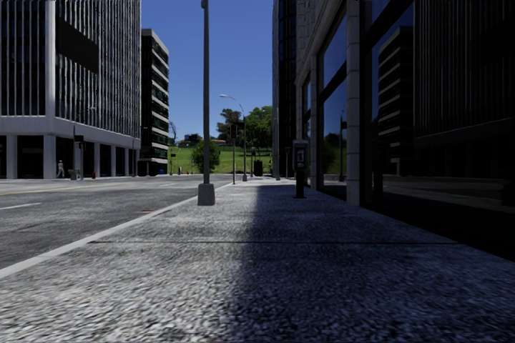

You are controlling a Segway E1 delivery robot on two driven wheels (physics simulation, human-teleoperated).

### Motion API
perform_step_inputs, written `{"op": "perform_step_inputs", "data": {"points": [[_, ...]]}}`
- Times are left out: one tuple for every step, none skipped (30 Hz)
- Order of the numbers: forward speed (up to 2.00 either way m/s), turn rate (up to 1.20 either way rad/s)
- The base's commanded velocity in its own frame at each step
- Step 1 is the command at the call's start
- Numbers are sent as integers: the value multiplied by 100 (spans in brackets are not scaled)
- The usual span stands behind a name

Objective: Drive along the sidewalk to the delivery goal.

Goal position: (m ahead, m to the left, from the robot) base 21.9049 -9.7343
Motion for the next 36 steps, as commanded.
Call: {"op": "perform_step_inputs", "data": {"points": [[200,0],[200,0],[200,0],[200,0],[200,0],[200,0],[200,0],[200,0],[200,0],[200,0],[200,0],[200,0],[200,0],[200,0],[200,0],[200,0],[200,0],[200,0],[200,0],[200,0],[200,0],[200,0],[200,0],[200,0],[200,0],[200,0],[200,0],[200,0],[200,0],[200,0],[200,0],[200,0],[200,0],[200,0],[200,0],[200,0]]}}
